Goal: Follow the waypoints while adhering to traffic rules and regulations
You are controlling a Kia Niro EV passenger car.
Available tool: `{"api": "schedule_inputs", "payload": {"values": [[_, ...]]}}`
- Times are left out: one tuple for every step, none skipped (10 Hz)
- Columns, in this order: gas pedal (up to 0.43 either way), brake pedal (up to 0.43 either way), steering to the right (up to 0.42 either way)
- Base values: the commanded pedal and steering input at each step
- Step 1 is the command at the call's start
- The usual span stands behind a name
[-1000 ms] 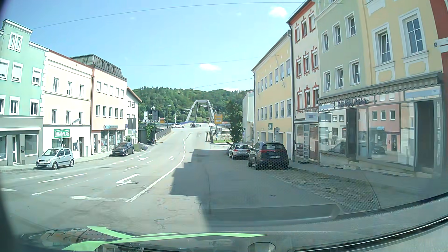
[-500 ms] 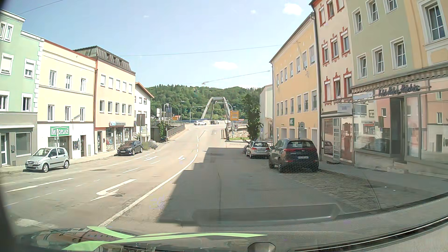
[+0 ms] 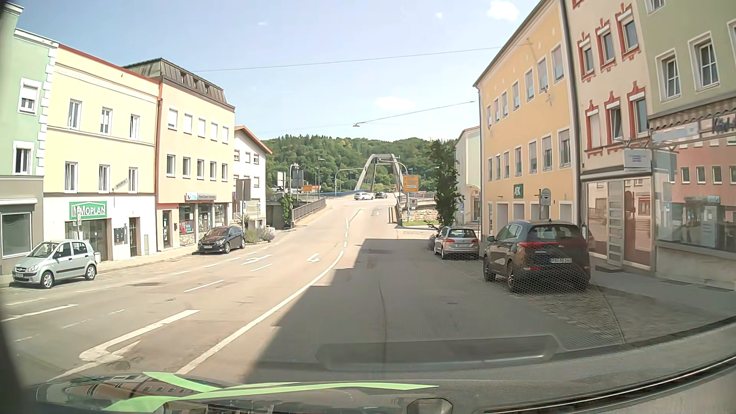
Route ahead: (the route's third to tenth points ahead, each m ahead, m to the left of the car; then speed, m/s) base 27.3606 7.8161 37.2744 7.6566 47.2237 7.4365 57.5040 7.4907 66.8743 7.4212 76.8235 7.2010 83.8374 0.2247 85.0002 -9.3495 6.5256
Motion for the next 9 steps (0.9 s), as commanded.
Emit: {"api": "schedule_inputs", "payload": {"values": [[0.020,0.000,-0.066],[0.028,0.000,-0.059],[0.028,0.000,-0.045],[0.028,0.000,-0.030],[0.028,0.000,-0.014],[0.028,0.000,-0.010],[0.039,0.000,-0.008],[0.039,0.000,-0.007],[0.047,0.000,-0.007]]}}
